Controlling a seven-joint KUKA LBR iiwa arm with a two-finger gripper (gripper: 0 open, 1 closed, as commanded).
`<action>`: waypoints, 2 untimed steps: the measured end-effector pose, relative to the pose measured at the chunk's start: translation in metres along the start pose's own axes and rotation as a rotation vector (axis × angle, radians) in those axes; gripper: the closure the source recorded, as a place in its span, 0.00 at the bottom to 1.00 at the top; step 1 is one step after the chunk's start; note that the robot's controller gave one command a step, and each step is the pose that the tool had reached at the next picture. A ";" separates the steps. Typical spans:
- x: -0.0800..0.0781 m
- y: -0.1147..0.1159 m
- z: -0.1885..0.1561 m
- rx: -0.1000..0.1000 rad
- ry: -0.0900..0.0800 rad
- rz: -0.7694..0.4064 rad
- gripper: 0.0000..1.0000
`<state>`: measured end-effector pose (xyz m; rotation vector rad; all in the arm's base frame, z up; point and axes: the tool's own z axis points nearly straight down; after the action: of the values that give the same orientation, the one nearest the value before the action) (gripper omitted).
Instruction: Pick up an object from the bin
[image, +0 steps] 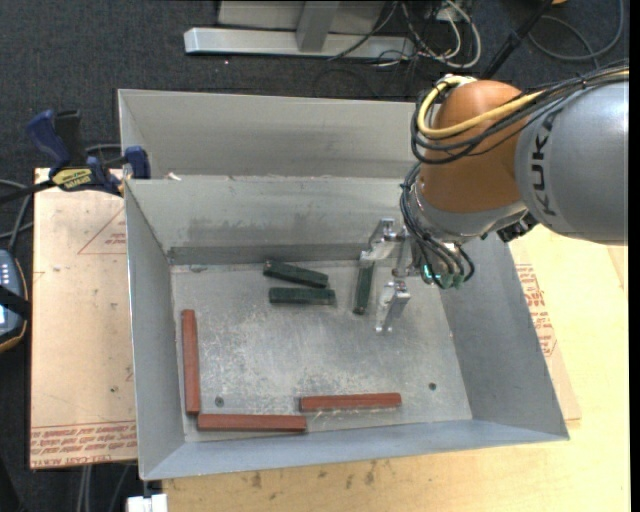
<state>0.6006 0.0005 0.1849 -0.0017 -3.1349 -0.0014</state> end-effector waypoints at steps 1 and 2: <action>-0.002 0.000 -0.005 0.000 -0.008 0.000 0.00; -0.042 0.043 0.101 0.001 -0.039 -0.109 1.00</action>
Offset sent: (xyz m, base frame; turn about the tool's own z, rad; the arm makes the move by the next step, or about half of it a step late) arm 0.0305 0.0432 -0.1149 -0.1127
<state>0.6417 0.0433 0.0840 0.1711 -3.1698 0.0000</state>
